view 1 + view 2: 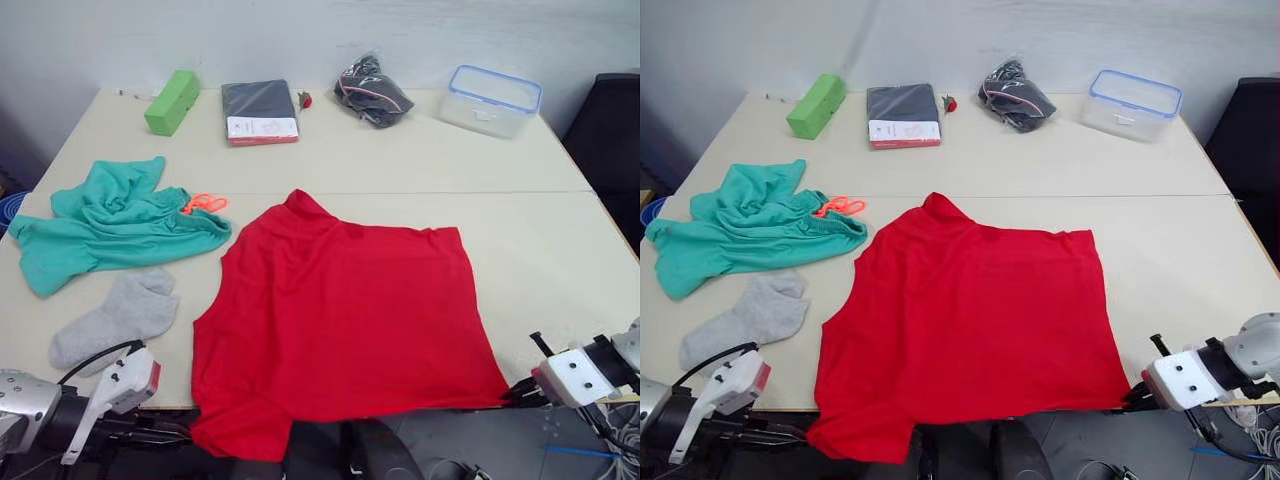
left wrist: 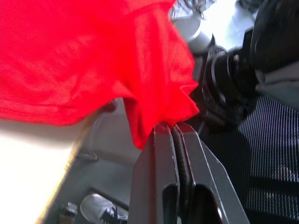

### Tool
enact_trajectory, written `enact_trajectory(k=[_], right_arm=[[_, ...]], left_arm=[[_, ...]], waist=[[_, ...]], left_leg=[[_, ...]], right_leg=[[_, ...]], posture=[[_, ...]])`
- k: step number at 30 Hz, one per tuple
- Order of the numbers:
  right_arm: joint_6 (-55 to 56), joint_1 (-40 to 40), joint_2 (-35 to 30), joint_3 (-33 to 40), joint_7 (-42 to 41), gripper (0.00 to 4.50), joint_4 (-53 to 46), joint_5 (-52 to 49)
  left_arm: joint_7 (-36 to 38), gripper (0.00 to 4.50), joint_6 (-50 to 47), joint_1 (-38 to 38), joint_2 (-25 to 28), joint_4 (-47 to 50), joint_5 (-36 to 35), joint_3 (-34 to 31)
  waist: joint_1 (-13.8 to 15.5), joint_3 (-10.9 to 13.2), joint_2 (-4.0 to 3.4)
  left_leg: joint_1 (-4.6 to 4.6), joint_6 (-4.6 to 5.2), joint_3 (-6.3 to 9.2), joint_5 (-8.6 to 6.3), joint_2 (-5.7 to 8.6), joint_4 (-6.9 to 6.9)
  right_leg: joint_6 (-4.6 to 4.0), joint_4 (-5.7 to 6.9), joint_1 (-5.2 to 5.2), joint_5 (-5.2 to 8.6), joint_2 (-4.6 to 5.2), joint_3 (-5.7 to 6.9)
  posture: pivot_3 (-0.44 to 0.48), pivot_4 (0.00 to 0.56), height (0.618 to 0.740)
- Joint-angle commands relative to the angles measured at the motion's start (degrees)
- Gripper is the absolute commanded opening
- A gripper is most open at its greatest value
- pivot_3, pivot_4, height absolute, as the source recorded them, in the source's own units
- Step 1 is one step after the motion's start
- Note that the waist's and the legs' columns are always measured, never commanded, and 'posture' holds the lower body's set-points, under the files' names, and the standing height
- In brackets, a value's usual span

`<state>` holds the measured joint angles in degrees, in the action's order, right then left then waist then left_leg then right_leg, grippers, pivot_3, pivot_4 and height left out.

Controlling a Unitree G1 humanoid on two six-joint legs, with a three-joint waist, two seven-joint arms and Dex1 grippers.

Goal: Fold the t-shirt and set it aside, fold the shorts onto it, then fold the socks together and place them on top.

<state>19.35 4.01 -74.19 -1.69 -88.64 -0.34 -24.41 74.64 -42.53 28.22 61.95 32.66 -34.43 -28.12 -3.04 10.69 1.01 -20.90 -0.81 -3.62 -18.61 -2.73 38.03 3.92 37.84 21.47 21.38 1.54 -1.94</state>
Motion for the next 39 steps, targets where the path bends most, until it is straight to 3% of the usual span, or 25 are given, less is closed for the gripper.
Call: enact_trajectory(k=[1, 7, 13, 18, 28, 39], right_arm=[[-12.5, -0.9, -4.5, 2.2, -3.8, 0.02, -4.1, -10.5], [-27.4, -12.1, -9.3, -7.0, -3.9, 0.02, -2.2, -21.1], [-38.5, -27.5, -5.4, -19.9, -3.9, 0.02, 4.1, -23.3], [-44.1, -37.7, 1.8, -26.8, -3.9, 0.02, 13.8, -21.2], [-42.4, -44.8, 13.4, -26.4, -3.9, 0.02, 32.8, -10.7], [-32.6, -51.9, 19.7, -22.7, -3.9, 0.02, 48.5, 1.7]], left_arm=[[-1.8, 0.00, -4.3, -6.3, -0.3, -3.5, -5.7, -2.3], [-9.5, 0.00, -13.3, -23.3, -0.7, -13.5, -10.3, 1.4], [-20.8, 0.00, -16.4, -34.7, -4.1, -23.0, -5.5, 8.3], [-27.2, 0.00, -17.5, -41.5, -9.9, -26.2, -3.8, 12.2], [-28.6, 0.00, -12.3, -42.8, -14.0, -24.9, -1.8, 15.3], [-27.2, 0.00, -5.6, -45.3, -14.5, -29.2, 2.6, 18.6]], waist=[[0.0, 0.0, -0.05], [-0.2, 0.0, -0.04], [-0.2, 0.0, -0.04], [-0.1, 0.0, -0.03], [-0.1, 0.0, -0.01], [-0.2, 0.0, -0.02]], left_leg=[[0.00, -0.01, 0.02, 0.00, 0.00, 0.00], [-0.04, -0.01, 0.08, 0.00, -0.01, -0.01], [-0.27, 0.01, 0.10, -0.01, 0.01, 0.00], [-0.50, -0.01, 0.07, -0.01, 0.02, 0.16], [-0.70, -0.44, -0.07, 0.24, 0.04, 0.32], [-0.70, -0.47, -0.14, 0.26, 0.04, 0.39]], right_leg=[[0.00, 0.01, 0.00, 0.00, 0.00, 0.00], [0.00, 0.04, 0.10, 0.00, 0.02, 0.06], [0.00, 0.09, 0.36, 0.00, 0.06, 0.08], [0.01, 0.31, 0.63, 0.00, 0.07, 0.06], [0.00, 0.80, 1.02, 0.00, 0.06, -0.04], [0.00, 0.90, 1.03, 0.00, 0.02, -0.07]], posture=[[0.000, 0.150, 0.740], [0.000, 0.150, 0.740], [0.000, 0.150, 0.740], [0.000, 0.150, 0.740], [0.000, 0.150, 0.740], [0.000, 0.150, 0.740]])
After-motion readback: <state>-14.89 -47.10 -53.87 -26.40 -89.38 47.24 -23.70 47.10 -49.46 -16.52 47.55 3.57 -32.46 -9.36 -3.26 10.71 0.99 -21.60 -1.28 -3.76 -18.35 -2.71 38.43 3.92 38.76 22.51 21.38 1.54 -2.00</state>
